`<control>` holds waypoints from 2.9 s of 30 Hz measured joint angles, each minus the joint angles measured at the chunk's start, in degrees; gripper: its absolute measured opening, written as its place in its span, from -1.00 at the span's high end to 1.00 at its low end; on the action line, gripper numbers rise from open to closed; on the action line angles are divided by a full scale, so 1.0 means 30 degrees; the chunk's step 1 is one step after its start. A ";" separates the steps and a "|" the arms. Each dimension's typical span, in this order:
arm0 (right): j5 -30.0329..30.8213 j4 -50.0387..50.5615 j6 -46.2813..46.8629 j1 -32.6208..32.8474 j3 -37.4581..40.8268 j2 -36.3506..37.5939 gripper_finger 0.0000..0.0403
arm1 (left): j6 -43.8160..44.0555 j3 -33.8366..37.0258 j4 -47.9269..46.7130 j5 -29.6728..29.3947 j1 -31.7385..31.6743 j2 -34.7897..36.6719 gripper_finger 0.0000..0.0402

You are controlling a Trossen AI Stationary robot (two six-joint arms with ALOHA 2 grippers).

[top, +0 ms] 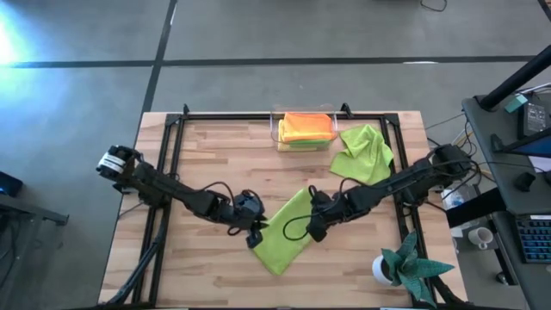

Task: Fold microfiber towels
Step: Fold the light green microfiber cloth

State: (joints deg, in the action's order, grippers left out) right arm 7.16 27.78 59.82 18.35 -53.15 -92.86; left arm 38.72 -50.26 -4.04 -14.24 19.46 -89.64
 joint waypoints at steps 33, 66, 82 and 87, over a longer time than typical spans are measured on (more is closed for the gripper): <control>-0.1320 -0.2596 -0.3761 -0.3742 0.1109 0.0079 0.96 | -0.0204 -0.0002 -0.2547 0.0161 0.0007 0.0174 0.53; 0.0139 -0.1847 -1.1504 -0.6280 -0.6943 -0.7847 0.96 | -0.1892 -0.0116 -0.2998 0.0534 0.0015 0.0191 0.53; 0.1143 -0.0395 -1.1480 -0.3336 -0.4634 -0.2247 0.96 | -0.3179 -0.0737 -0.5332 0.1249 0.0556 0.1958 0.53; 0.1143 -0.1619 -1.0414 -0.1183 -0.3276 -0.0957 0.96 | -0.3365 -0.2162 -1.0140 -0.1216 0.1260 0.2825 0.61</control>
State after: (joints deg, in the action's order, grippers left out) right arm 10.59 22.92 28.58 14.80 -62.98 -95.73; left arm 28.63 -56.75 -34.46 -17.89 23.24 -81.17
